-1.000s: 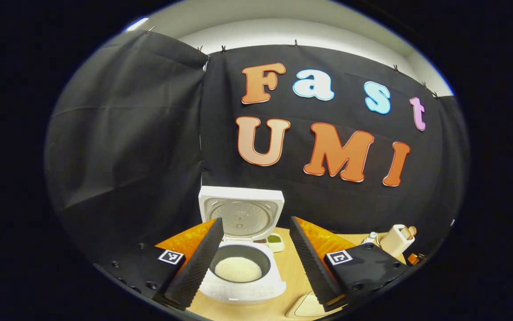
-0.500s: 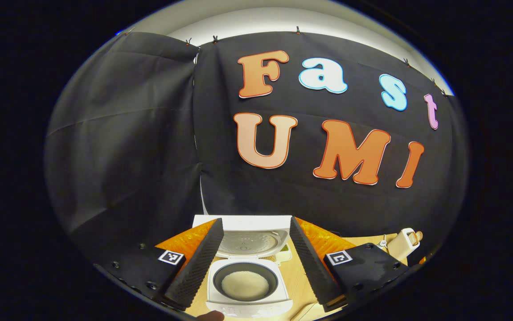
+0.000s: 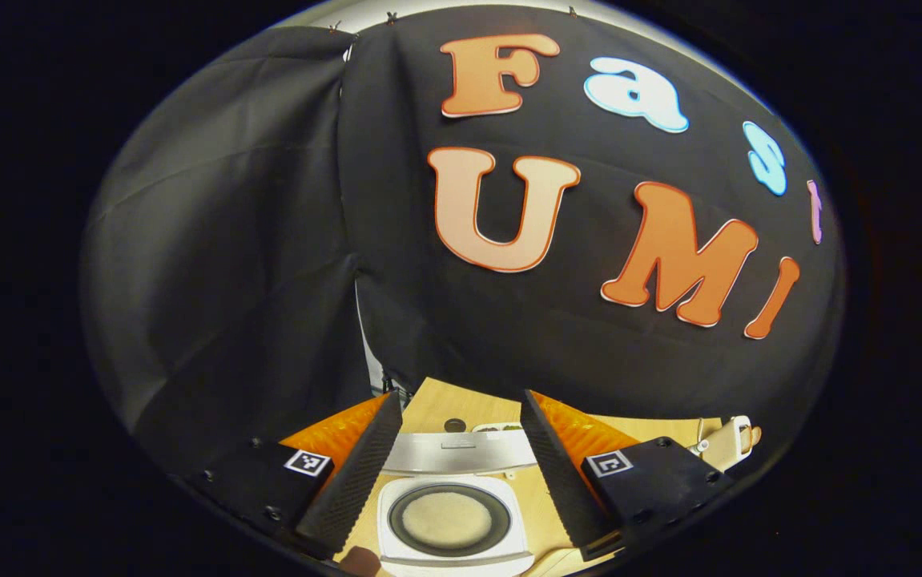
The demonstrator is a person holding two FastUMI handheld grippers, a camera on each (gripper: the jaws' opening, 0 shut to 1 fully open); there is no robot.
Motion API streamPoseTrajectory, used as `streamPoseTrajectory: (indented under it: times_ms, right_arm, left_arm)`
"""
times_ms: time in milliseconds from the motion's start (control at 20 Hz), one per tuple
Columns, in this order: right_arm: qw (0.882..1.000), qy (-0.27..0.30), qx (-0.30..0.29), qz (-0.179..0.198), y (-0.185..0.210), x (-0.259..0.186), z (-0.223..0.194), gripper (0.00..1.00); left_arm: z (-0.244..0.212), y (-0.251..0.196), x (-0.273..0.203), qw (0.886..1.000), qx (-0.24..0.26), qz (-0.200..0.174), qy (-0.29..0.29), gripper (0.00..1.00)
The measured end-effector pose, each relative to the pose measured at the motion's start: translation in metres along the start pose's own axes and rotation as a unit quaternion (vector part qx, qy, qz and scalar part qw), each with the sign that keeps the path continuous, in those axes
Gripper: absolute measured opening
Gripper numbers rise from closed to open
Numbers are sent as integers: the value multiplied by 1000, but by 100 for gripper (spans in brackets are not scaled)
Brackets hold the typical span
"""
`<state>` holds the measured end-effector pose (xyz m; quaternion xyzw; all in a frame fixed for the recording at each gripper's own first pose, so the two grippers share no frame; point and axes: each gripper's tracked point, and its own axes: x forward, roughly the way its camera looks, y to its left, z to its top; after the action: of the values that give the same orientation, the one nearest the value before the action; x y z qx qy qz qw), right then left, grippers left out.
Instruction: Close the left gripper, press the button to open the rice cooker; take a wooden spoon from the chopstick holder with the right hand, scoop a spoonful of rice and pour it into the rice cooker, then put the wooden spoon back into the chopstick holder.
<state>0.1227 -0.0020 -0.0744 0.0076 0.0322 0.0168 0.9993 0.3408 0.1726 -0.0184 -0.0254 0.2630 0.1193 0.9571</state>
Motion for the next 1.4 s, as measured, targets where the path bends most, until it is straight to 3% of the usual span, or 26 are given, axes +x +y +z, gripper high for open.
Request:
streamPoseTrajectory:
  times_ms: [100,250,450,1000,1400]
  right_arm:
    - [1000,-3,-3,-1,4,-4,3,95]
    - [1000,-3,-9,-3,7,-6,4,95]
    - [1000,-2,-10,3,18,-6,8,95]
    - [999,-12,-41,28,46,-3,48,95]
    - [997,-43,-28,50,54,-30,93,95]
  left_arm:
    - [-15,9,23,999,17,7,29,100]
    - [-36,7,43,997,5,3,72,100]
    - [-51,8,52,996,3,6,84,100]
    - [-99,0,-4,998,10,2,63,100]
    - [-201,8,-34,996,0,-1,90,100]
